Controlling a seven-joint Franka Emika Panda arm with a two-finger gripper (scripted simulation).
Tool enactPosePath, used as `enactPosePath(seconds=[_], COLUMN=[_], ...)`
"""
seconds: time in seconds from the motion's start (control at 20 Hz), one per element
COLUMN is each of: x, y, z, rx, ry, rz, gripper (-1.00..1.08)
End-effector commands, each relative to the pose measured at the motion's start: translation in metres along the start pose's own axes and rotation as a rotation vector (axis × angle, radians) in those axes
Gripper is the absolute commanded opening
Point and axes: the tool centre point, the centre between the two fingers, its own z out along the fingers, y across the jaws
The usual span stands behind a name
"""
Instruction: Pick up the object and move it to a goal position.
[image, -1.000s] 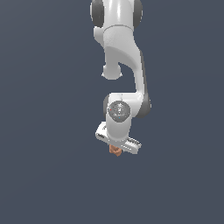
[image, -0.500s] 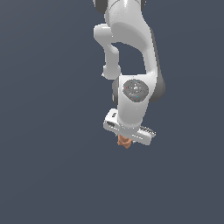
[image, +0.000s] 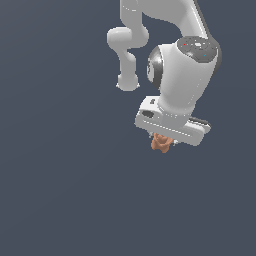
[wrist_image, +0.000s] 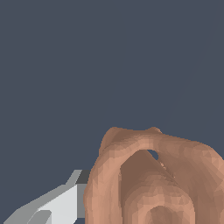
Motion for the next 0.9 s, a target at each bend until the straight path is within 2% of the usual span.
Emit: enactPosePath(seconds=[0.0, 0.5, 0.85], x=[-0.01, -0.046, -0.061], y=[-0.011, -0.055, -0.077], z=[-0.026, -0.125, -0.171], rx=[-0.001, -0.001, 0.0], ry=[0.0, 0.0, 0.0], rz=[0.0, 0.0, 0.0], gripper=[-1.0, -1.0, -1.0])
